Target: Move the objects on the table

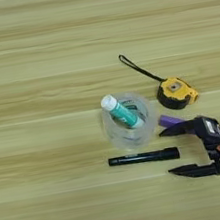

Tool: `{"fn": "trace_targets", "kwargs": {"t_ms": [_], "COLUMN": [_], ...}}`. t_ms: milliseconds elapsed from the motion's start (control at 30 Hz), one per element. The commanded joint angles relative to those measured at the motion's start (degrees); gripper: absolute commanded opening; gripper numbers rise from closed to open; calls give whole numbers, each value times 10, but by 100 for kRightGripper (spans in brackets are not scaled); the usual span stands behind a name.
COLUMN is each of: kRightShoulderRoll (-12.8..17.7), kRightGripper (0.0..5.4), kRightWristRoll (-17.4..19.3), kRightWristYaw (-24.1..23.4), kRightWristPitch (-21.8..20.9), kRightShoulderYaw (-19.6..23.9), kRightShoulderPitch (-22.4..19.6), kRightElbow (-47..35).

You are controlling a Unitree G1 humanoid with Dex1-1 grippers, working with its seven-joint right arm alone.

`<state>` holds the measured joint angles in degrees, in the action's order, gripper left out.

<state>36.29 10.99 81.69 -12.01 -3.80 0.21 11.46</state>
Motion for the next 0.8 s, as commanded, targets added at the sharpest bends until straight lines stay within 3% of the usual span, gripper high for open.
{"fn": "trace_targets", "kwargs": {"t_ms": [33,800], "kRightShoulderRoll": [20,23], "kRightGripper": [369,117], "kRightWristRoll": [-1,-16], "kRightWristYaw": [-23,-25], "kRightWristPitch": [-14,-28], "kRightShoulderYaw": [7,-2], "kRightShoulderPitch": [-26,-26], "kRightElbow": [-13,1]}}
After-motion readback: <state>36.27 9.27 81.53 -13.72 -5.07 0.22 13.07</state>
